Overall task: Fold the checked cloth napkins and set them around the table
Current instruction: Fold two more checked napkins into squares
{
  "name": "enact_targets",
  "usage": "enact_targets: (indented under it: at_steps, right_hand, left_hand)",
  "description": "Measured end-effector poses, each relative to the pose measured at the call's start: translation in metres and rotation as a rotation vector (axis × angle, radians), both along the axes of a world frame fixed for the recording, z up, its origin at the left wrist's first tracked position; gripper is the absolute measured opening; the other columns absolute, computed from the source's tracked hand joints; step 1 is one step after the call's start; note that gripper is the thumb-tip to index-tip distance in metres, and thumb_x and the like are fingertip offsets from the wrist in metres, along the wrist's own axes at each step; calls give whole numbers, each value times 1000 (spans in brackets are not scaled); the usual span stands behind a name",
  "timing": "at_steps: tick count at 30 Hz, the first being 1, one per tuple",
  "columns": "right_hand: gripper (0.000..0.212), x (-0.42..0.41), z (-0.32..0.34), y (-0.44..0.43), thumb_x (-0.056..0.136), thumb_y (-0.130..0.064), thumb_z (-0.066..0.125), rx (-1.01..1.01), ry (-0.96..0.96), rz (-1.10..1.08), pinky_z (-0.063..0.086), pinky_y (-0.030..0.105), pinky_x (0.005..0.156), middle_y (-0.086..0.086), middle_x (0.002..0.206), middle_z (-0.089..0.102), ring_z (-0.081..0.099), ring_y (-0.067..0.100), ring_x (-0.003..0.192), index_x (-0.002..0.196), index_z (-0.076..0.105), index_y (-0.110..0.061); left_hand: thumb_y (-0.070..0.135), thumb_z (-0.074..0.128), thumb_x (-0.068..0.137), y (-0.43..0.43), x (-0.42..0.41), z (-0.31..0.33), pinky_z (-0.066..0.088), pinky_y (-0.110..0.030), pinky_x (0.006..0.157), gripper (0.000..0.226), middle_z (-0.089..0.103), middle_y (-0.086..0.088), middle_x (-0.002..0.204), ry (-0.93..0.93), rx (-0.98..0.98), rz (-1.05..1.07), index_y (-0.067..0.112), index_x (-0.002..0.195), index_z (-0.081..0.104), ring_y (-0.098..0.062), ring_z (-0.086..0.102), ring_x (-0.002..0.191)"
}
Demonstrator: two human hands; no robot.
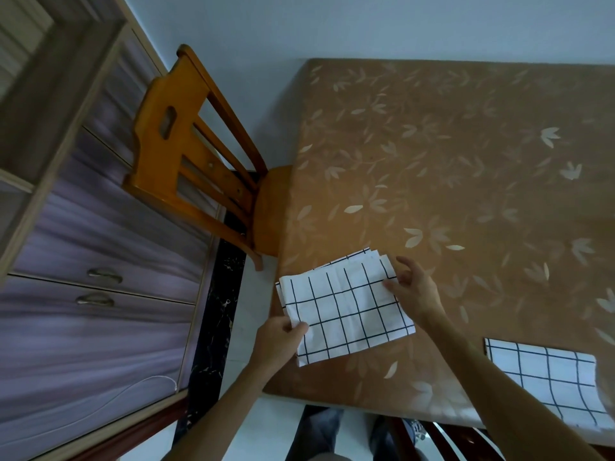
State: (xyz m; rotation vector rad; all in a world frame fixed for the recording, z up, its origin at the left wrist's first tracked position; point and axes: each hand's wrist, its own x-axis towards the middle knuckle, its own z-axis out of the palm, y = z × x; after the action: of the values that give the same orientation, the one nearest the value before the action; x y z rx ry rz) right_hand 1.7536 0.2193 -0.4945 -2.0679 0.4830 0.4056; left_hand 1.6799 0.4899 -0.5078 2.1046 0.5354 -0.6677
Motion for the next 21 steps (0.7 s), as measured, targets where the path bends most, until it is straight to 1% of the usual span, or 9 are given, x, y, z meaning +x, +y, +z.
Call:
enact_targets:
  at_steps: [3, 5, 7, 8, 10, 13, 16, 18, 21]
  right_hand:
    - [50, 2, -3, 3, 89, -20, 69, -7, -9, 13, 56, 39, 86, -2, 106, 71, 67, 15, 95, 135, 49, -24]
    - [50, 1, -4, 4, 89, -19, 68, -21, -20, 32, 56, 39, 88, -2, 107, 70, 67, 15, 96, 135, 49, -26]
    - [50, 1, -3, 7, 90, -19, 66, -65, -39, 64, 56, 39, 88, -4, 106, 69, 66, 13, 94, 136, 49, -26]
    - [49, 2, -3, 8, 90, -20, 65, -85, -50, 80, 55, 37, 86, -5, 104, 68, 64, 12, 91, 136, 49, -25]
    - [46, 4, -1, 12, 91, -21, 64, -112, -65, 109, 50, 30, 79, -6, 99, 66, 61, 11, 87, 135, 49, -22]
    - [45, 9, -4, 16, 90, -24, 64, -182, -70, 147, 42, 27, 74, 0, 98, 69, 58, 13, 87, 133, 50, -19]
    - [46, 12, -5, 20, 89, -25, 67, -207, -48, 133, 44, 28, 75, -1, 92, 66, 62, 19, 93, 131, 51, -16]
    - [45, 14, -5, 23, 89, -24, 67, -214, -34, 119, 42, 28, 75, 1, 98, 68, 61, 17, 95, 131, 51, -15]
    - [45, 13, -6, 24, 90, -27, 67, -256, -32, 118, 46, 31, 75, 0, 93, 64, 63, 23, 98, 130, 50, -15]
  left_hand:
    - [58, 58, 78, 2, 11, 6, 58, -35, 70, 61, 74, -16, 80, 142, -62, 139, -2, 79, 70, -28, 71, 76]
    - [48, 62, 85, 5, 17, 8, 63, -42, 71, 47, 75, -13, 84, 168, -25, 142, 2, 84, 71, -26, 72, 76]
    - [35, 64, 90, 8, 18, 9, 63, -36, 62, 31, 72, -5, 76, 155, 28, 99, 6, 81, 71, -18, 70, 69]
    - [32, 64, 89, 8, 17, 10, 62, -34, 59, 29, 66, -2, 68, 138, 46, 76, 8, 73, 67, -16, 67, 64]
    - [29, 66, 87, 8, 14, 12, 55, -31, 53, 37, 47, 0, 53, 95, 118, 15, 16, 57, 49, -16, 53, 51]
    - [23, 67, 84, 3, 8, 11, 28, -24, 52, 45, 32, 4, 49, 50, 211, -41, 20, 52, 35, -12, 33, 46]
    - [26, 68, 83, -2, 8, 13, 26, -21, 47, 41, 42, 5, 52, 62, 332, -89, 20, 55, 39, -11, 41, 48]
    - [31, 69, 84, -1, 9, 13, 29, -21, 45, 38, 51, 5, 56, 90, 396, -121, 20, 57, 45, -11, 50, 52]
    - [36, 70, 85, 3, 14, 10, 51, -27, 51, 31, 65, 3, 64, 122, 379, -137, 17, 64, 58, -13, 65, 60]
